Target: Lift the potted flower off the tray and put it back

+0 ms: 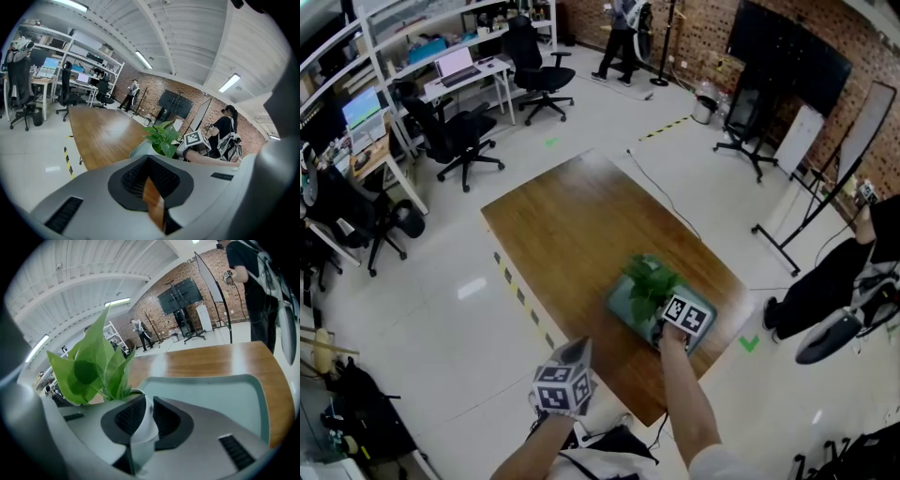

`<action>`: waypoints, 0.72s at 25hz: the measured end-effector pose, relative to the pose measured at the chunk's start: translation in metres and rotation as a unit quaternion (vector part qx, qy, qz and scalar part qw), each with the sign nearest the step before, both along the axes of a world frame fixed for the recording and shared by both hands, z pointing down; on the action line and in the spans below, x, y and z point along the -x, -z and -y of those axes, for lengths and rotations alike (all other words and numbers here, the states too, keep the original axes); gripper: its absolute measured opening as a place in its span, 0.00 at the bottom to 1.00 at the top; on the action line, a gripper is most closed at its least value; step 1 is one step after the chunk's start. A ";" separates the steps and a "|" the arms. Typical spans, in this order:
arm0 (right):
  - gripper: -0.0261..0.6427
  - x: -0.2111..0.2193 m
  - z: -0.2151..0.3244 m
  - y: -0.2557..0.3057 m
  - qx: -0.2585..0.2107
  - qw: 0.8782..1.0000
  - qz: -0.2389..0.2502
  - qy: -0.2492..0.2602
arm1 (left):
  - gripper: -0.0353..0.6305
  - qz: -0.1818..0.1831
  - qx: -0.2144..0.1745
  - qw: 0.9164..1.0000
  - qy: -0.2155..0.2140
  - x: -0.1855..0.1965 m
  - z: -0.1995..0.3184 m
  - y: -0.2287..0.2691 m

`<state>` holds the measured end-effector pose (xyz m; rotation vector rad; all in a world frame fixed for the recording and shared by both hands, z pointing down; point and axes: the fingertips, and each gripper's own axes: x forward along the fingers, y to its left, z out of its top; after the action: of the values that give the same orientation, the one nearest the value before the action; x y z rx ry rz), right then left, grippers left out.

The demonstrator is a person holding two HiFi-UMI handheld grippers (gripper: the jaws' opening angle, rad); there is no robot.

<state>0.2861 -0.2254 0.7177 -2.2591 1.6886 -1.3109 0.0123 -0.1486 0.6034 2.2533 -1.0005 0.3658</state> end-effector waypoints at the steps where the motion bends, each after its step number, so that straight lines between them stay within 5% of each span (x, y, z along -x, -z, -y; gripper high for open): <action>1: 0.16 -0.001 0.000 0.000 0.001 1.000 0.000 0.000 | 0.05 0.000 0.000 1.000 -0.001 -0.001 0.000 0.001; 9: 0.16 -0.014 -0.021 0.033 -0.028 1.000 -0.013 -0.004 | 0.05 0.000 -0.011 1.000 -0.008 -0.009 0.000 0.005; 18: 0.10 0.032 -0.072 0.105 -0.040 0.987 -0.100 0.122 | 0.05 -0.014 -0.042 0.999 -0.026 -0.022 -0.002 0.029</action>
<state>0.2542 -0.1536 0.6127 -2.2624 2.1017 -1.0567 0.0344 -0.1467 0.5741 2.3576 -0.9598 0.3199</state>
